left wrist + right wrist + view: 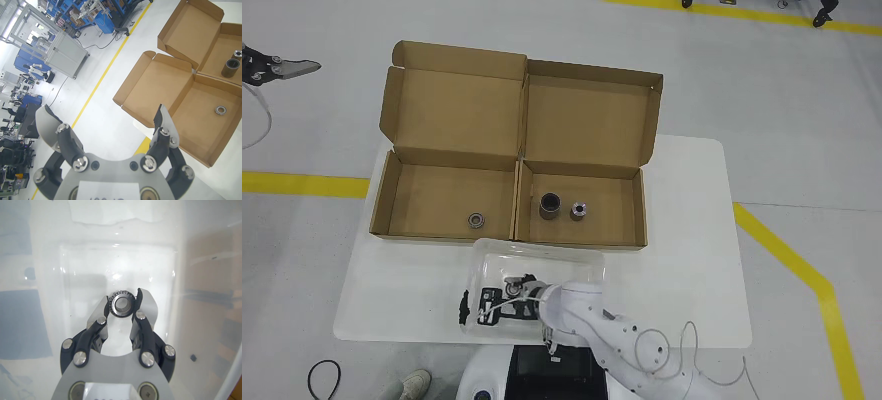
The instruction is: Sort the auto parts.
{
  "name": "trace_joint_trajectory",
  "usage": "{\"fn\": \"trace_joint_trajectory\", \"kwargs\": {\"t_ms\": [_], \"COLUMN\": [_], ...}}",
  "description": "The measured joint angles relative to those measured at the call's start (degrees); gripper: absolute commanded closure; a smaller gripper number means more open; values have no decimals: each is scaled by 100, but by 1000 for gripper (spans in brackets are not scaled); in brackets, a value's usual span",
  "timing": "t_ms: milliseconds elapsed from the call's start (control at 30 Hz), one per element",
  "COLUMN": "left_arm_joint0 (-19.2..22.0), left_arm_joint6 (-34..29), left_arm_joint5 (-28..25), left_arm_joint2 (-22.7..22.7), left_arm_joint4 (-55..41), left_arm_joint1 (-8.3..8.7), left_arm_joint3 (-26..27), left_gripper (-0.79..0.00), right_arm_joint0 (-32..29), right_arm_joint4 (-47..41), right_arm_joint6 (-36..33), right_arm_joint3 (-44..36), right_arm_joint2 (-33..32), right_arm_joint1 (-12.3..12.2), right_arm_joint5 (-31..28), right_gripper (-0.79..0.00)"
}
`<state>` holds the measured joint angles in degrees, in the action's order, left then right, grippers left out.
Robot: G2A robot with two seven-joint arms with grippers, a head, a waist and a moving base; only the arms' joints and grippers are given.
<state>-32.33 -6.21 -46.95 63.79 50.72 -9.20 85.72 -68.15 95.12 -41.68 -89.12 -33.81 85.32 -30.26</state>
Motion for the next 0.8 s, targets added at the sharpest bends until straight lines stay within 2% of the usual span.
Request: {"fn": "trace_joint_trajectory", "kwargs": {"t_ms": [233,400,467,633,800], "left_arm_joint0": [0,0,0,0,0], "left_arm_joint6": [0,0,0,0,0], "left_arm_joint5": [0,0,0,0,0], "left_arm_joint2": [0,0,0,0,0], "left_arm_joint4": [0,0,0,0,0], "left_arm_joint1": [0,0,0,0,0], "left_arm_joint3": [0,0,0,0,0], "left_gripper": [-785,-785,-785,-785,-785], "right_arm_joint0": [-156,-465,-649,-1180,-1321], "right_arm_joint4": [123,21,-4,-284,-339], "right_arm_joint6": [310,1060,1520,3553,4771], "right_arm_joint3": [-350,-801,-947,-1084,-1113], "right_arm_joint2": [-145,-517,-709,-1365,-1694], "right_arm_joint1": [-58,-192,-260,-469,-580], "right_arm_joint5": [251,306,402,337,108], "right_gripper": [0,0,0,0,0]}}
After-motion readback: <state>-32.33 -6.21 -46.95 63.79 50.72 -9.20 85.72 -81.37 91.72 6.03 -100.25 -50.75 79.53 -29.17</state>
